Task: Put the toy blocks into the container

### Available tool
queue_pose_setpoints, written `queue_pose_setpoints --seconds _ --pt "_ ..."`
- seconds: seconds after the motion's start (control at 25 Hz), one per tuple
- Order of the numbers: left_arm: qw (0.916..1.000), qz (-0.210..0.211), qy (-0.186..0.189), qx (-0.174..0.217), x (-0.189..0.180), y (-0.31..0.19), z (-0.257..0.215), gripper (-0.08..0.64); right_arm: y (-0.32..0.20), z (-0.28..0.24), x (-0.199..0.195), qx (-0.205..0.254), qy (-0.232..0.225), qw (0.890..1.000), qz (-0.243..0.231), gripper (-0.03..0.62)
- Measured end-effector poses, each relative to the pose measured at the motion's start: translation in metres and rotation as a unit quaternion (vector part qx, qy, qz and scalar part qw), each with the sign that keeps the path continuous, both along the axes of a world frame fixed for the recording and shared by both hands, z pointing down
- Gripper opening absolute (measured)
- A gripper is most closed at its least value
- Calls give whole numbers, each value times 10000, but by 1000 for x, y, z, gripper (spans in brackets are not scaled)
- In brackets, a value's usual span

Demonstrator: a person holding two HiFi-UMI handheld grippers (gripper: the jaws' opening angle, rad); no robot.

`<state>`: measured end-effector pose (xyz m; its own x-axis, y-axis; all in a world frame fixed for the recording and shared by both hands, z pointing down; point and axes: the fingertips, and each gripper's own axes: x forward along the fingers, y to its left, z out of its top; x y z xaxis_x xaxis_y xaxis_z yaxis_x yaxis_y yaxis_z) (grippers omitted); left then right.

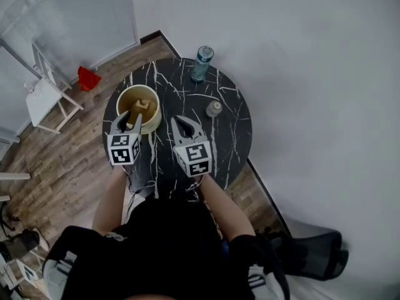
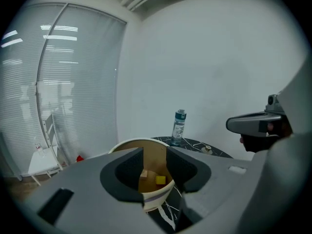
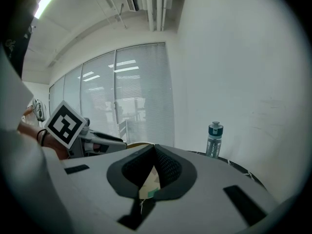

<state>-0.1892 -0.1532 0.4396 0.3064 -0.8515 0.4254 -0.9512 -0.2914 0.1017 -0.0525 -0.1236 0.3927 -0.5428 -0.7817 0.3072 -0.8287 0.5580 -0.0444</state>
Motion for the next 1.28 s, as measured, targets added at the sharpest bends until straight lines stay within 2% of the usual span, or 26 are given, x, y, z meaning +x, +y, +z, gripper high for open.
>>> queue_pose_setpoints --seconds 0.12,0.28,0.48,0.72,0.96,1.16,1.28 --pt "9999 27 26 132 5 13 -8 130 -1 -2 -2 73 -79 9999 6 -3" --pt "9996 -29 -68 255 5 32 -21 3 3 -9 -7 266 -79 9996 -18 -3" --pt "9982 -219 41 549 5 54 -48 0 14 -26 -13 482 -109 9987 -80 -3" --pt "9926 -316 -4 1175 -1 67 -112 0 21 -94 -22 1255 -247 9915 -249 -3" --pt "9865 -354 50 1597 -1 80 -151 0 35 -130 -15 1573 -240 9871 -165 -3" --pt "9872 -251 55 1572 8 86 -145 0 43 -127 -5 1597 -231 9869 -68 -3" --pt "9868 -258 71 1600 7 84 -146 0 45 -131 -1 1711 -55 9852 -87 -3"
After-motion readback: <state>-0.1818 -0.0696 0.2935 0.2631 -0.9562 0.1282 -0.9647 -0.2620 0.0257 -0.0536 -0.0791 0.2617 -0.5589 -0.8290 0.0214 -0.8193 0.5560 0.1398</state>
